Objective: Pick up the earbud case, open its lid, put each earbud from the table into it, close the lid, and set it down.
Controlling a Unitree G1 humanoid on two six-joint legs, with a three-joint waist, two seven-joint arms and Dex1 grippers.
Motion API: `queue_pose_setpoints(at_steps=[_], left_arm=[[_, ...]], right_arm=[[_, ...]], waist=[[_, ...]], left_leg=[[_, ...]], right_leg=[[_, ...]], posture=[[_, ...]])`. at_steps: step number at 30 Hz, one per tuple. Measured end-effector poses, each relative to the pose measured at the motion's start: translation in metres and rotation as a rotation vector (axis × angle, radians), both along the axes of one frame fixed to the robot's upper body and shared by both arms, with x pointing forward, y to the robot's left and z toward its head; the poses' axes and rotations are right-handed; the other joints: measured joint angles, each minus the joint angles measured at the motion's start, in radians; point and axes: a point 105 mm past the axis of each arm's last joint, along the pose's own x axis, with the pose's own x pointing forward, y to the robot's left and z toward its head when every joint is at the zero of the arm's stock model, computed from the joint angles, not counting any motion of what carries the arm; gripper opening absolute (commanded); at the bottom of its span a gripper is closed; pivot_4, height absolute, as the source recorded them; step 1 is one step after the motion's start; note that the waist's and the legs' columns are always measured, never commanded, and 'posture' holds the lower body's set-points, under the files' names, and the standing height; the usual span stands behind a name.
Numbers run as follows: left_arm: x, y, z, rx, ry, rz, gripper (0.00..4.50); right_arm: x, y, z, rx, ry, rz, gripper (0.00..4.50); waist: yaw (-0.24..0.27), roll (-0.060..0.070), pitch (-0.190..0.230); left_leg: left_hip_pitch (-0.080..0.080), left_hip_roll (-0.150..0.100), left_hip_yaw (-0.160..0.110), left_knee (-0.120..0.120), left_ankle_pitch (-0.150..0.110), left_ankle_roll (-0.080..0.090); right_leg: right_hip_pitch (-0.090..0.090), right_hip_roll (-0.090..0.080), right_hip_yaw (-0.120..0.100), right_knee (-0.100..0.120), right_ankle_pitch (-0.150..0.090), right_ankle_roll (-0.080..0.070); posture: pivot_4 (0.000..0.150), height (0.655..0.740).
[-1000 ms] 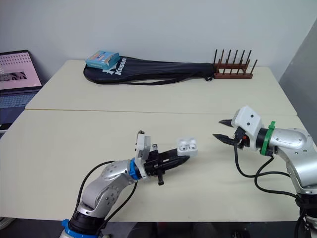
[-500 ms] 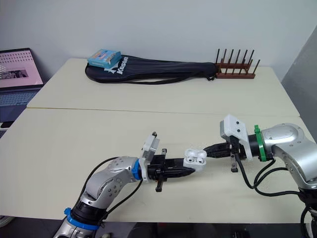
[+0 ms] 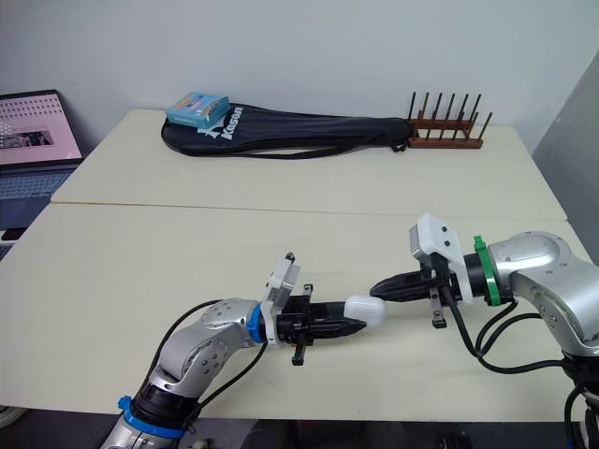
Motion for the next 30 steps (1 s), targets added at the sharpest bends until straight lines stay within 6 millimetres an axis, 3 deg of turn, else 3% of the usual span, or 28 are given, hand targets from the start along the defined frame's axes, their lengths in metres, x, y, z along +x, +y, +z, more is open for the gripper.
queue_pose_setpoints(at_steps=[3, 11, 17, 24, 29, 30], left_arm=[[0.003, -0.003, -0.003, 0.005, 0.064, 0.025, 0.75], [0.038, 0.0, -0.035, 0.205, 0.486, 0.221, 0.75], [0.056, -0.006, -0.047, 0.263, 0.636, 0.287, 0.75], [0.063, 0.0, -0.046, 0.294, 0.599, 0.293, 2.93], [0.055, 0.031, -0.042, 0.36, 0.475, 0.326, 4.45], [0.051, 0.04, -0.041, 0.379, 0.444, 0.338, 4.48]], right_arm=[[0.004, -0.002, -0.002, -0.003, -0.013, -0.042, 0.0], [0.028, -0.021, -0.014, -0.026, -0.172, -0.247, 0.0], [0.028, -0.028, -0.029, -0.05, -0.282, -0.282, 0.0], [0.018, -0.034, -0.04, -0.118, -0.325, -0.233, 0.0], [0.015, -0.034, -0.039, -0.123, -0.323, -0.201, 0.0], [0.013, -0.034, -0.038, -0.117, -0.312, -0.187, 0.0]], waist=[[0.0, 0.0, 0.0], [0.001, 0.0, 0.0], [0.002, 0.001, 0.0], [-0.002, 0.002, -0.001], [-0.015, 0.003, -0.002], [-0.018, 0.003, -0.002]], left_leg=[[-0.001, 0.0, -0.001, 0.0, 0.0, 0.0], [-0.005, -0.001, -0.007, 0.001, 0.0, 0.0], [-0.007, 0.0, -0.011, 0.001, 0.001, -0.001], [-0.002, 0.0, -0.011, 0.001, 0.003, -0.005], [0.006, 0.002, -0.009, -0.003, 0.004, -0.006], [0.009, 0.002, -0.009, -0.005, 0.004, -0.007]], right_leg=[[0.0, 0.0, -0.001, -0.001, 0.0, 0.0], [0.0, 0.0, -0.008, -0.002, 0.0, 0.0], [0.0, 0.0, -0.013, -0.002, 0.0, 0.0], [0.004, 0.0, -0.013, -0.001, 0.001, -0.001], [0.009, 0.001, -0.011, 0.0, 0.001, -0.001], [0.011, 0.001, -0.011, -0.001, 0.001, -0.001]], posture=[[0.15, 0.7087], [0.15, 0.7087], [0.15, 0.7087], [0.15, 0.7087], [0.15, 0.7087], [0.15, 0.7087]])
